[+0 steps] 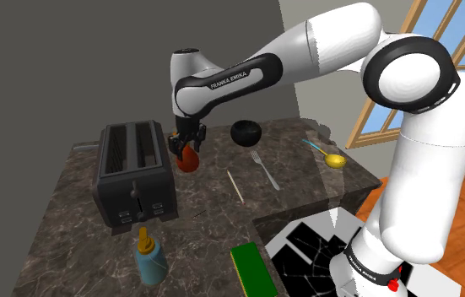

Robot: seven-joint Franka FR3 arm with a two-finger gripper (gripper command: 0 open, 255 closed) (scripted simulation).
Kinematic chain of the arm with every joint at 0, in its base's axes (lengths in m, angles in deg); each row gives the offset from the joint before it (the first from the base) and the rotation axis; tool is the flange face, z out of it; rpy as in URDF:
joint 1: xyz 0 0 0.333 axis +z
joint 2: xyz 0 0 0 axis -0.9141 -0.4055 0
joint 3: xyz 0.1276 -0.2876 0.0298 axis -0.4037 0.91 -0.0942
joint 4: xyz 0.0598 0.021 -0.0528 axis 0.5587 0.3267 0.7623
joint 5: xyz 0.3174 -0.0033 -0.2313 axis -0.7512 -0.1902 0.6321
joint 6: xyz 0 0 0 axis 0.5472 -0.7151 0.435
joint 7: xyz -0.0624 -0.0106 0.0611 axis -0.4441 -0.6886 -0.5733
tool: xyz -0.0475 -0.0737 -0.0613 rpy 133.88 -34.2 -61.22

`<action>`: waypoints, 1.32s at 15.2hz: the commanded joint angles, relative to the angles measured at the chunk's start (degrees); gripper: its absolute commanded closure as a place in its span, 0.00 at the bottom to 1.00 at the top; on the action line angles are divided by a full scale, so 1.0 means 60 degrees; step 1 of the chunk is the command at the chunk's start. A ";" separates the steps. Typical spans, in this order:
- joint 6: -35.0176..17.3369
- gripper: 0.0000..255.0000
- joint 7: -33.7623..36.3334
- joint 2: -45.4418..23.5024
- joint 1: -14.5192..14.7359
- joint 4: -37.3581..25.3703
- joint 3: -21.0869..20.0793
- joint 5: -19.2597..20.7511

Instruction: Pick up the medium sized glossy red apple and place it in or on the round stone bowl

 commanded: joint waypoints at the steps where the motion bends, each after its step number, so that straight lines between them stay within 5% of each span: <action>1: 0.0241 1.00 -0.0017 0.0090 -0.0008 -0.0150 -0.0005 -0.0023; 20: 0.2531 1.00 -0.0073 0.0564 -0.0013 -0.1974 -0.0042 -0.0136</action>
